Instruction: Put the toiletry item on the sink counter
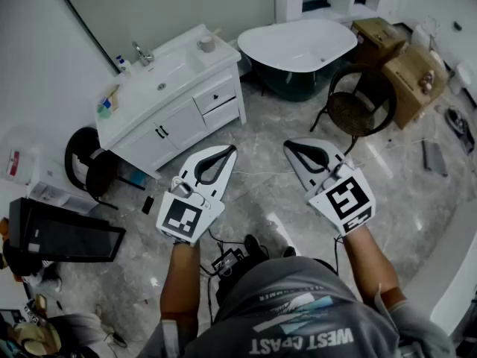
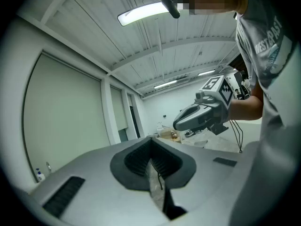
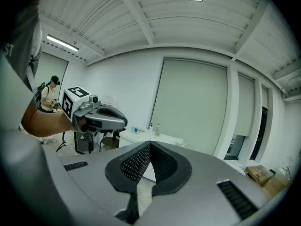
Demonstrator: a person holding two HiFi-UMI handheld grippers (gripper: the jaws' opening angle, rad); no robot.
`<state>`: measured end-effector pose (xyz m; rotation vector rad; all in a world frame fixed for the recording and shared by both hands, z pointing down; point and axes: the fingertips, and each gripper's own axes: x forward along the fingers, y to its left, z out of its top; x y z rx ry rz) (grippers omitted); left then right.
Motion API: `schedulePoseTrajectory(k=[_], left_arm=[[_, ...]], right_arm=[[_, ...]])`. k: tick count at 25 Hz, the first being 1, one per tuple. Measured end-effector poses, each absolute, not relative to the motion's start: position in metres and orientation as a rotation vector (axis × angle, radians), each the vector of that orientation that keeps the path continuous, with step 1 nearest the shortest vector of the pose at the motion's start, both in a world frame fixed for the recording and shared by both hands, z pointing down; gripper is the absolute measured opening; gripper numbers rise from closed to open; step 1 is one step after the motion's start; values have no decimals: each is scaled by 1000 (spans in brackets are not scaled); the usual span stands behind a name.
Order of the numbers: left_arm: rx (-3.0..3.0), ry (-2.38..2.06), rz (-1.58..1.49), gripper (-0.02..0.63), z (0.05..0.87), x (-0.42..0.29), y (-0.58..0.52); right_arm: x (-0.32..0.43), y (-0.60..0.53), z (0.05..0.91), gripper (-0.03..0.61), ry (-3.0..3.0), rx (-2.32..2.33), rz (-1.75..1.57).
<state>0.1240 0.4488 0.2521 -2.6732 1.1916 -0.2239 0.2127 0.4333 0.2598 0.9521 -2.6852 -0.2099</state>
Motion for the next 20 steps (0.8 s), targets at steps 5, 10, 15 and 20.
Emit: schedulePoseTrajectory(k=[5, 10, 15, 20], left_arm=[[-2673, 1189, -227, 2, 254, 118, 442], [-2679, 1174, -232, 2, 256, 112, 433], [-2690, 1170, -229, 2, 258, 103, 423], [-2697, 1169, -229, 2, 263, 88, 411]], right_arm=[[209, 426, 262, 28, -2683, 964, -209], [203, 417, 263, 28, -2677, 976, -200], [195, 406, 265, 28, -2675, 984, -188], [181, 393, 270, 28, -2677, 988, -151]])
